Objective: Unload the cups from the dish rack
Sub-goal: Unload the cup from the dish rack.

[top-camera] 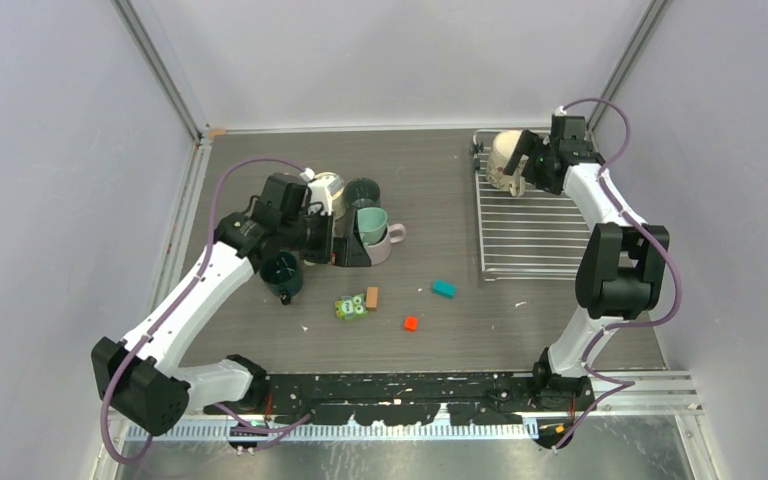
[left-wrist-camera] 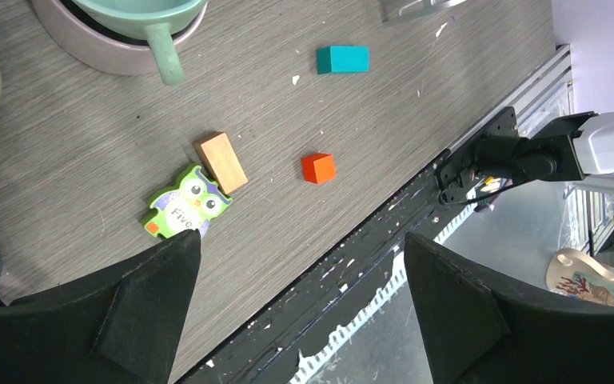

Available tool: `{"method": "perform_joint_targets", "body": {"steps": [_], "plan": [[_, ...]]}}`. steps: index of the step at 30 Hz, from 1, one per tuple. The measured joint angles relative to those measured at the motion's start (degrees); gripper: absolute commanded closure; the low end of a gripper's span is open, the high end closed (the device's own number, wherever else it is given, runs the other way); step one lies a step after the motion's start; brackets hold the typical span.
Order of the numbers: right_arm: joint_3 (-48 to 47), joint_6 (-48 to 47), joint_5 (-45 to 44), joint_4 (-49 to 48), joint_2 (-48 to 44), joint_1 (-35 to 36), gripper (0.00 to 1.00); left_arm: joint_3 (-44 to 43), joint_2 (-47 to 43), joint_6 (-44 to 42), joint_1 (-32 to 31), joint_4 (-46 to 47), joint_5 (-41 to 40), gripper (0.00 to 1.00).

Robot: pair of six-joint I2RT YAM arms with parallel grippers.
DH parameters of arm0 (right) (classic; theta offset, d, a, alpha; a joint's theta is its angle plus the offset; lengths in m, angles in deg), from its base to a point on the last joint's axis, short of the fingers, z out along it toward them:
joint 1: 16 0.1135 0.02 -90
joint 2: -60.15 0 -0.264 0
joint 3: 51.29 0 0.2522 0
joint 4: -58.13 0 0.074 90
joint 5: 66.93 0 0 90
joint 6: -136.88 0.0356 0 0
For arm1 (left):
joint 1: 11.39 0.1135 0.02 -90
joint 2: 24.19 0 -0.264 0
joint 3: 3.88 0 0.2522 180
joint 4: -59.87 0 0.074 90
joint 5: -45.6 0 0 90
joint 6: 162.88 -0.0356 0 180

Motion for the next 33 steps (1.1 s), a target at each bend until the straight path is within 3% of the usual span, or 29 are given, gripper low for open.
{"method": "perform_joint_targets", "body": {"steps": [15, 23, 33], "plan": [[4.9, -8.9, -7.5, -5.3, 2.1, 4.0, 0.25, 0.0, 0.9, 0.0, -0.8, 0.0, 0.0, 0.00], [8.4, -9.7, -8.3, -11.0, 3.1, 3.8, 0.50, 0.0, 0.9, 0.0, -0.8, 0.0, 0.0, 0.00], [8.6, -10.3, -8.8, -14.8, 4.6, 3.8, 0.56, 0.0, 1.0, -0.2, -0.8, -0.1, 0.0, 0.00]]}}
